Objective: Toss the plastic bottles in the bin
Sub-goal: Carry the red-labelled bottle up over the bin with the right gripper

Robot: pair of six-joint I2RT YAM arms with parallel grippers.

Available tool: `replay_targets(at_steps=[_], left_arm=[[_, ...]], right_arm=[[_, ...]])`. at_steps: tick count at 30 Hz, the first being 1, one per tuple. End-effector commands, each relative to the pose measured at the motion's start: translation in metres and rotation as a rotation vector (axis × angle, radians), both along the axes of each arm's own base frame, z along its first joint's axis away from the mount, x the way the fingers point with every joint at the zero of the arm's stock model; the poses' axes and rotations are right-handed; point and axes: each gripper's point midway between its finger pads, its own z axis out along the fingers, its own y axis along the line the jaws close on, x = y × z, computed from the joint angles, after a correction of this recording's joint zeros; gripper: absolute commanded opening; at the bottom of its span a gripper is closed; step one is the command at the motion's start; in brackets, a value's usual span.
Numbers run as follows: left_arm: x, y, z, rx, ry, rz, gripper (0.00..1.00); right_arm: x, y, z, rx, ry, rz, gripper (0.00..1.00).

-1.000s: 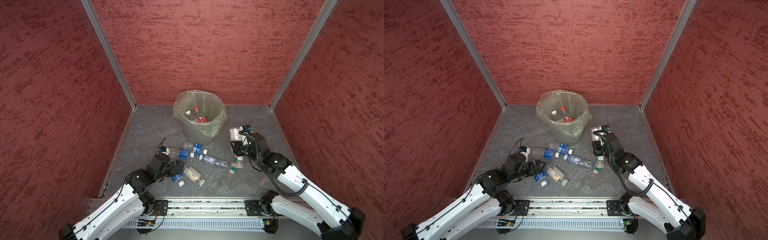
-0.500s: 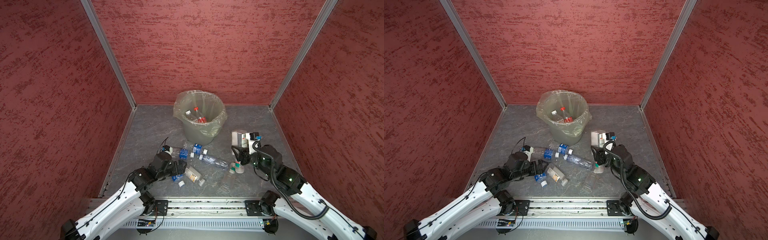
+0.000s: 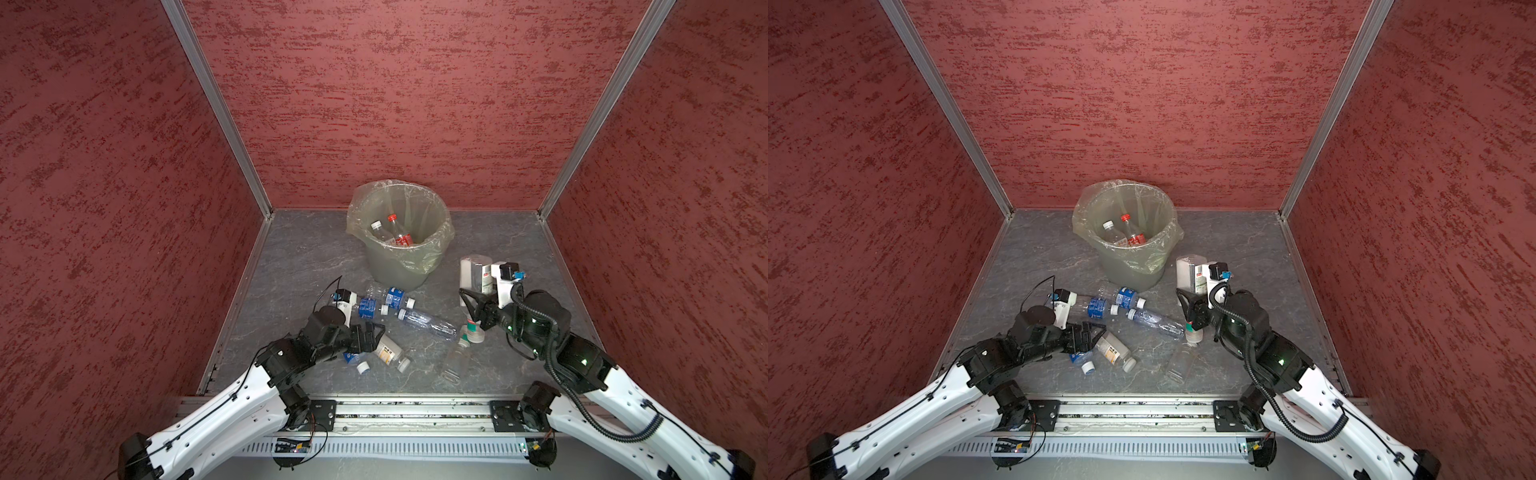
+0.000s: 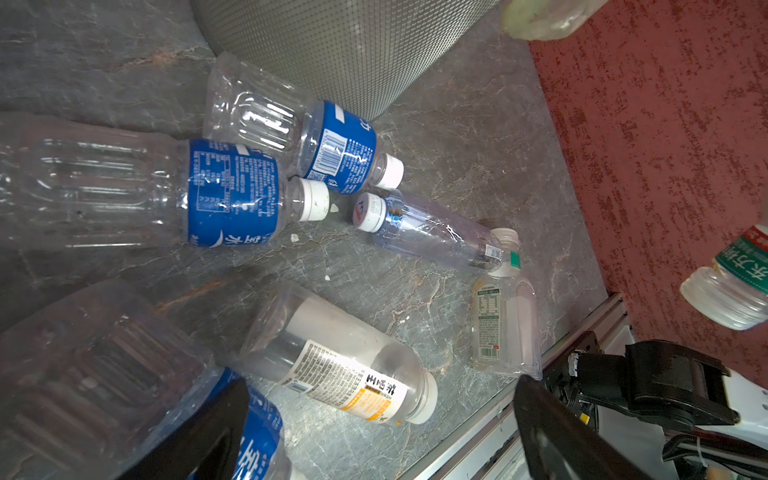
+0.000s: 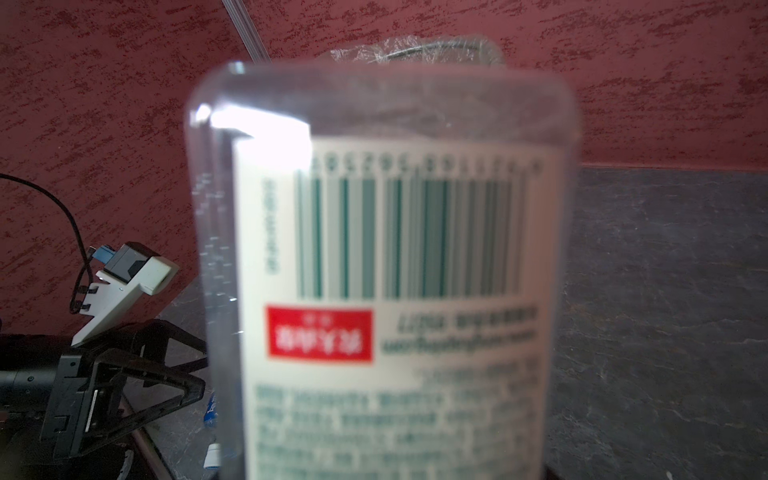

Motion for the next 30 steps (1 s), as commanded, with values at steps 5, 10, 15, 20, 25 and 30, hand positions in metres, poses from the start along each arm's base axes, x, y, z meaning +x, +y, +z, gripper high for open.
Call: replay_targets(at_steps=[5, 10, 15, 20, 25, 30], left_arm=[[0.002, 0.001, 0.008, 0.006, -0.053, -0.003, 0.99], [0.001, 0.005, 0.004, 0.006, -0.050, 0.010, 1.00], [-0.002, 0.011, 0.000, 0.008, -0.039, 0.030, 1.00], [-0.010, 0.026, -0.002, 0.000, -0.035, 0.073, 1.00], [-0.017, 0.034, -0.007, -0.022, -0.026, 0.096, 1.00], [-0.019, 0.040, -0.010, -0.008, -0.022, 0.110, 1.00]], right_arm=[[0.016, 0.012, 0.081, 0.070, -0.148, -0.009, 0.46], [0.058, 0.033, 0.136, 0.004, -0.195, -0.083, 0.44], [0.132, 0.069, 0.191, -0.055, -0.239, -0.152, 0.44], [0.235, 0.095, 0.173, -0.105, -0.131, -0.195, 0.84], [0.262, 0.105, 0.162, -0.102, -0.079, -0.209, 0.96], [0.249, 0.096, 0.193, -0.076, -0.147, -0.210, 0.97]])
